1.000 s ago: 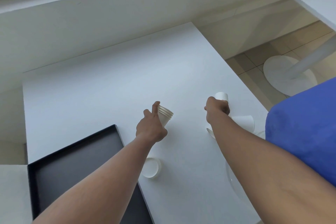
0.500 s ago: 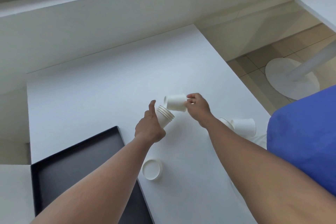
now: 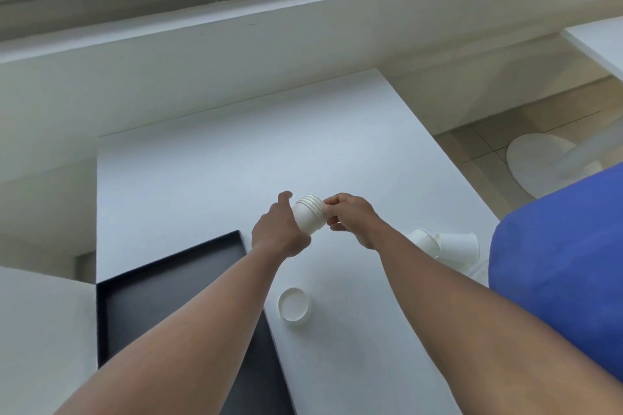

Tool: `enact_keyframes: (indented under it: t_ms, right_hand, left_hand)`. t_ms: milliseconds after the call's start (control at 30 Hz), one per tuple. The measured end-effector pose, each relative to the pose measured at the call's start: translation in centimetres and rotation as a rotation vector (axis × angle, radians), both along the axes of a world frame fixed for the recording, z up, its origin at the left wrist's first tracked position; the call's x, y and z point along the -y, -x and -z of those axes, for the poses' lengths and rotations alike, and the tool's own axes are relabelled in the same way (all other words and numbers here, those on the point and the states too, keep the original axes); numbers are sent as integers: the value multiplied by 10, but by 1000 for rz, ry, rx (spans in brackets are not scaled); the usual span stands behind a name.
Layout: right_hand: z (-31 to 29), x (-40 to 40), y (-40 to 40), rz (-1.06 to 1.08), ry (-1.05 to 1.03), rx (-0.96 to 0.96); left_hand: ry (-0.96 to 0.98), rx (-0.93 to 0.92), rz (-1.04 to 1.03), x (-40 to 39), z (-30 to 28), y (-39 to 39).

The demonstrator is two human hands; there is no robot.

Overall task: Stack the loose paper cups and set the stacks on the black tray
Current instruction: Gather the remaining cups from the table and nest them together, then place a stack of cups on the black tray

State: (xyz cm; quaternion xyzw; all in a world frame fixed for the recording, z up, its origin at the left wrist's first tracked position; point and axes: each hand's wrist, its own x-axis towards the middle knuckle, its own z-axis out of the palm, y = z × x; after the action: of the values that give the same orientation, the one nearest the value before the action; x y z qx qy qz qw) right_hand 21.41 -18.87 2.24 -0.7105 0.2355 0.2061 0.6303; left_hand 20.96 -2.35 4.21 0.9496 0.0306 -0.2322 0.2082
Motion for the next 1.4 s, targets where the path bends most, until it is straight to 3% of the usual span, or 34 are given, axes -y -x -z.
enact_keyframes:
  t_ms: [333, 567, 733, 1067, 1400]
  right_hand:
    - [-13, -38, 26, -73, -73, -125]
    - [-34, -82, 38, -195, -192, -165]
    - [-47, -112, 52, -351, -240, -262]
    - [-40, -144, 79, -524, -223, -346]
    - [-26, -146, 94, -522, -123, -407]
  left_hand:
    - [-19, -66, -19, -37, -49, 13]
    - [86, -29, -143, -72, -90, 34]
    - [139, -122, -175, -102, -102, 48]
    - [204, -333, -291, -135, -89, 79]
    - [153, -331, -310, -133, -56, 102]
